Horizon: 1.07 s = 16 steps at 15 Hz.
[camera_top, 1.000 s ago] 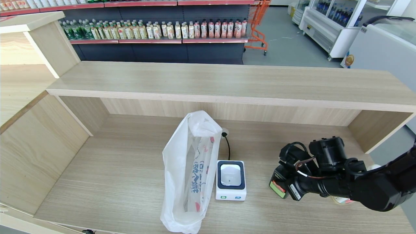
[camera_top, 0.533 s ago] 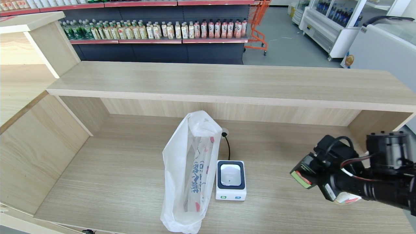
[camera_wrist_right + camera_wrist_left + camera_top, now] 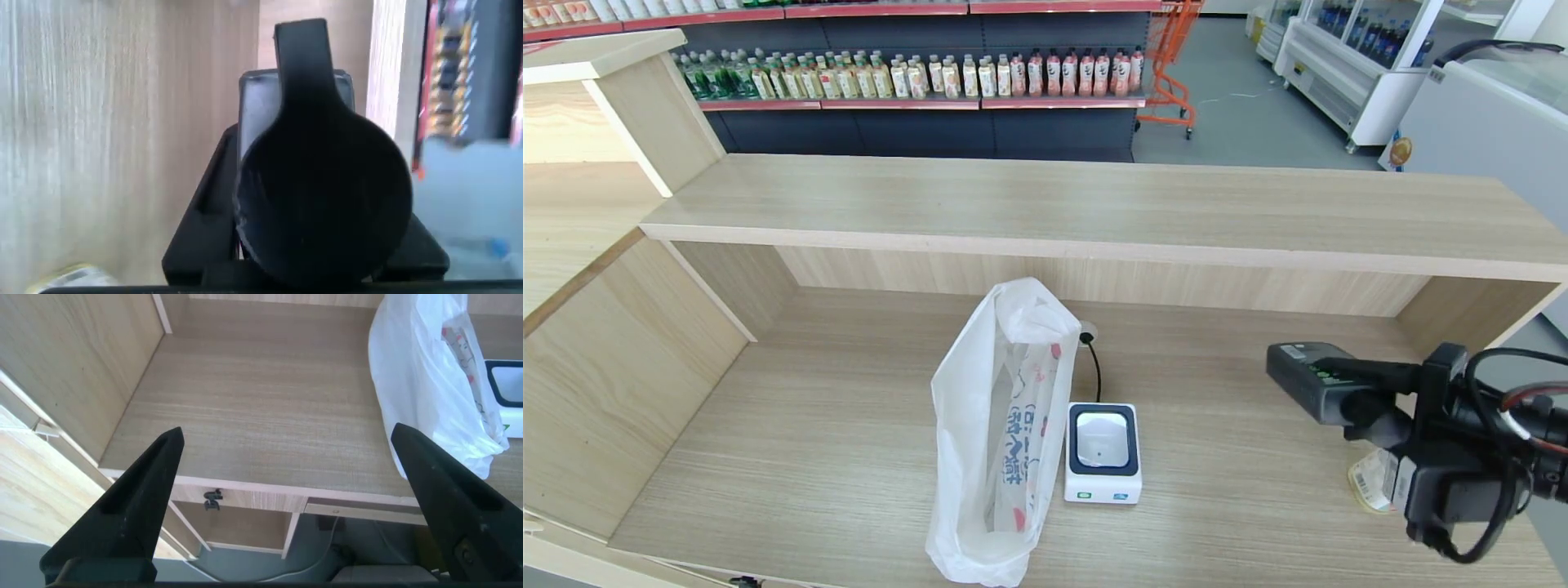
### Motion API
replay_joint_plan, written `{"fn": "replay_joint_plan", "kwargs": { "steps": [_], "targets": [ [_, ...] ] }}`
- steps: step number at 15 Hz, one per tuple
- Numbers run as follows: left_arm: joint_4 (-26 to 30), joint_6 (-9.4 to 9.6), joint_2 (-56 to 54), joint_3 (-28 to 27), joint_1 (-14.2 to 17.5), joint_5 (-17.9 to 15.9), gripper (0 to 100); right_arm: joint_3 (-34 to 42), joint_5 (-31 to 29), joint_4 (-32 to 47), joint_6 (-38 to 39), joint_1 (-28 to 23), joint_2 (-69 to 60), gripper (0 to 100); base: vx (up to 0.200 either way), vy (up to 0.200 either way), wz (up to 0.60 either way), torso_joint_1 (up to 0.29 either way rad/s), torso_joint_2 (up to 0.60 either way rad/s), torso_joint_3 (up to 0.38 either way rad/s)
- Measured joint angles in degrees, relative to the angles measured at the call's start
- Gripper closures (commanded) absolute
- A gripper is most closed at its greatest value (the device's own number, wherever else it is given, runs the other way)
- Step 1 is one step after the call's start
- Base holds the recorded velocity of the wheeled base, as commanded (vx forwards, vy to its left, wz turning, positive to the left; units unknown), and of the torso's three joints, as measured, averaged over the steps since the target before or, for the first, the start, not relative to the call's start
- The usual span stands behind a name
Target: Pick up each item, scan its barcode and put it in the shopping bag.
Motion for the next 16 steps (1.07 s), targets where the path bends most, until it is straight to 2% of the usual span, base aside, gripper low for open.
{"fn": "replay_joint_plan", "kwargs": {
  "steps": [3,5,7,9,12,16],
  "targets": [
    [0.0,0.0,0.0,0.0,0.0,0.0,0,-0.11,8.48,2.06,-23.21,7.52,1.46,100,0.0,0.0,0.0,0.0,0.0,0.0],
    [0.0,-0.02,0.0,0.0,0.0,0.0,0,-0.13,11.91,3.39,-30.7,13.12,2.73,100,0.0,0.0,0.0,0.0,0.0,0.0],
    [0.0,0.0,0.0,0.0,0.05,0.0,0,-0.13,16.26,6.52,-37.04,18.44,4.68,100,0.0,0.0,0.0,0.0,0.0,0.0],
    [0.0,0.0,0.0,0.0,0.05,0.0,0,0.01,21.43,10.59,-43.3,21.53,6.5,100,0.0,0.0,0.0,0.0,0.0,0.0],
    [0.0,0.0,0.0,0.0,0.0,0.0,0,0.2,24.09,17.14,-49.74,22.44,7.5,100,0.0,0.0,0.0,0.0,0.0,0.0],
    [0.0,0.0,0.0,0.0,0.05,0.0,0,2.55,26.93,17.32,-51.55,22.41,6.94,100,0.0,0.0,0.0,0.0,0.0,0.0]
  ]
}}
